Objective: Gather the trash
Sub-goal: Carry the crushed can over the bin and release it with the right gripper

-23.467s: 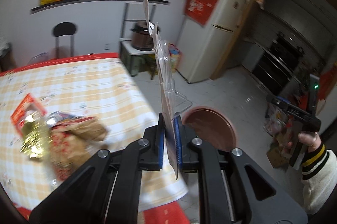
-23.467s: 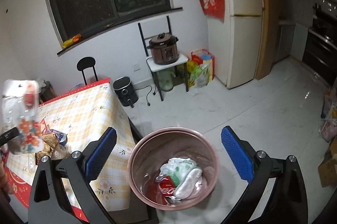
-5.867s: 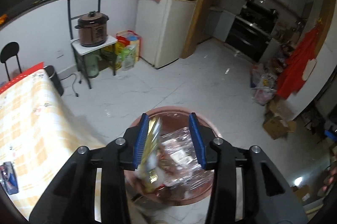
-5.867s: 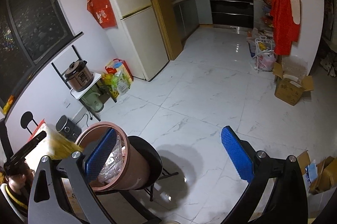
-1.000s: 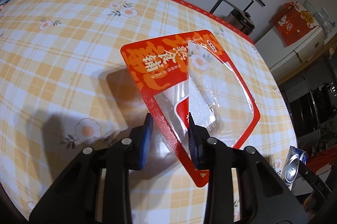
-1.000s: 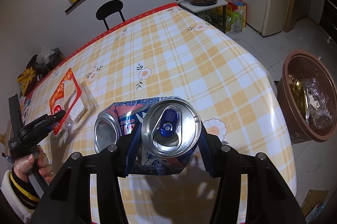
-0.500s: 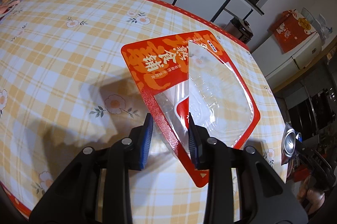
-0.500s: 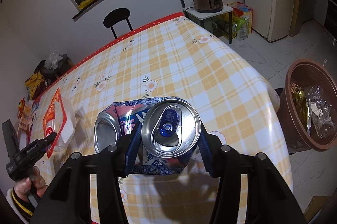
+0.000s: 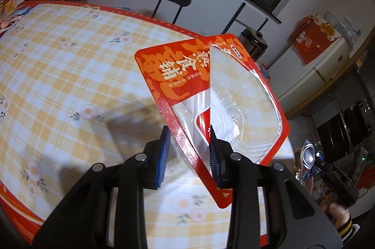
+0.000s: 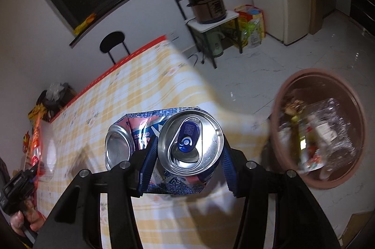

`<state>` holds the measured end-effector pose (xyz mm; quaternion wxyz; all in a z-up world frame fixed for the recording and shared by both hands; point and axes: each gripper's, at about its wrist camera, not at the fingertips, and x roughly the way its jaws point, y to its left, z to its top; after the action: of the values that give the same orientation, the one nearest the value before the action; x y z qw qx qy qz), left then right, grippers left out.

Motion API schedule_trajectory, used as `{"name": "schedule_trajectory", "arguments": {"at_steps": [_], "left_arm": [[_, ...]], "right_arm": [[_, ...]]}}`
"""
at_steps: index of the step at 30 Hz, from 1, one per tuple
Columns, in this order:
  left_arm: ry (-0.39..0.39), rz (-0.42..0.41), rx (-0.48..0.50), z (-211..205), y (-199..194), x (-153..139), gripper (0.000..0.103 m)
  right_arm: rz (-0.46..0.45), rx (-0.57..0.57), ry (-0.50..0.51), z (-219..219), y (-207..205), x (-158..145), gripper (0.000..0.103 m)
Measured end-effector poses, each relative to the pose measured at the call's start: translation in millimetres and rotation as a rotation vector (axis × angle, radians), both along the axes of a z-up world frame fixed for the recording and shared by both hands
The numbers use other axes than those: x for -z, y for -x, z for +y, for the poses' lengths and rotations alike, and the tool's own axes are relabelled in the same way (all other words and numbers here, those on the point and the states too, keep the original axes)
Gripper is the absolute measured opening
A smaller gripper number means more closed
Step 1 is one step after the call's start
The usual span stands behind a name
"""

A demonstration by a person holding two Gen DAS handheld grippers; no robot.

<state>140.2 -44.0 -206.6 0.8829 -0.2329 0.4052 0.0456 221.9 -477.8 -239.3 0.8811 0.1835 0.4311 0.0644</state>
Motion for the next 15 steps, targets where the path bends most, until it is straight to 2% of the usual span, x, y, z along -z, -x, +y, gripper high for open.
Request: {"name": "schedule_trajectory", "arguments": {"at_steps": [8,15], "left_arm": [[-0.013,-0.037,0.024,-64.7,-2.4,-26.4,0.033],[-0.021,-0.049,0.029,-103.1,5.7,-37.0,0.033]], "right_arm": [[0.033,0.194,0.033,-123.9,-5.2,9.4,0.051],[0.074,0.297,-0.003,-187.6,-18.3,28.4,0.051]]}}
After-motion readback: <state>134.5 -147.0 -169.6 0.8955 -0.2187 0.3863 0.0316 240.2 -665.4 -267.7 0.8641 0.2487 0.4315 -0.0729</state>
